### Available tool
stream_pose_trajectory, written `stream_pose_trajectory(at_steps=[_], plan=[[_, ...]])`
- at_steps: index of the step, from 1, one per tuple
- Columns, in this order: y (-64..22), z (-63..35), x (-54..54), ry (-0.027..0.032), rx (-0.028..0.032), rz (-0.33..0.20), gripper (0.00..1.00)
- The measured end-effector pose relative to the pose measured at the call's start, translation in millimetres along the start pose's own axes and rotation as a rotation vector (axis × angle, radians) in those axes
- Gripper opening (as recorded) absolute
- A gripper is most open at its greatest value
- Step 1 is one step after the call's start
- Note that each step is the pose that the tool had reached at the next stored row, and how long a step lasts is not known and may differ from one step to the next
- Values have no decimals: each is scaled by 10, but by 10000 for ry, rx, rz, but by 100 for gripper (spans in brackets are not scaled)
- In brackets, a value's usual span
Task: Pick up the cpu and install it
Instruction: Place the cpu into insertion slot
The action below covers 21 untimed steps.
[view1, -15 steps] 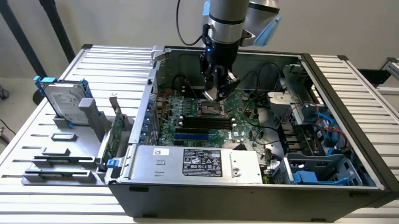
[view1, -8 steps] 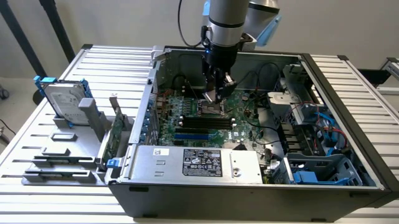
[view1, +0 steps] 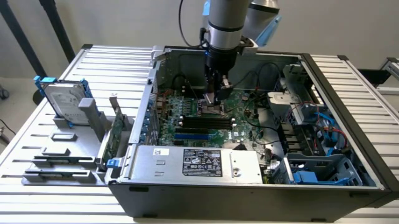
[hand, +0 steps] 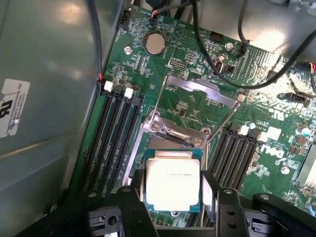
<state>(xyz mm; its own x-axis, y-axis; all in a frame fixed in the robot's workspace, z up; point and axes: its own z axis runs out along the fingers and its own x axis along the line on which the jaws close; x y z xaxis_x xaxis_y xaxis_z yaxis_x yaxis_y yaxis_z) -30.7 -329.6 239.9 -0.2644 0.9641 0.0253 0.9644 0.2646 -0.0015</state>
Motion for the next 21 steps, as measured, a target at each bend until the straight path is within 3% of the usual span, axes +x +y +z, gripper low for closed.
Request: stream_pose_trajectory(at_steps=[12, 17, 21], plan=[[-1, 104, -2, 4, -55, 2166, 55], [-44, 115, 10, 5, -73, 2629, 55], [-96, 127, 24, -8, -172, 2727, 55]])
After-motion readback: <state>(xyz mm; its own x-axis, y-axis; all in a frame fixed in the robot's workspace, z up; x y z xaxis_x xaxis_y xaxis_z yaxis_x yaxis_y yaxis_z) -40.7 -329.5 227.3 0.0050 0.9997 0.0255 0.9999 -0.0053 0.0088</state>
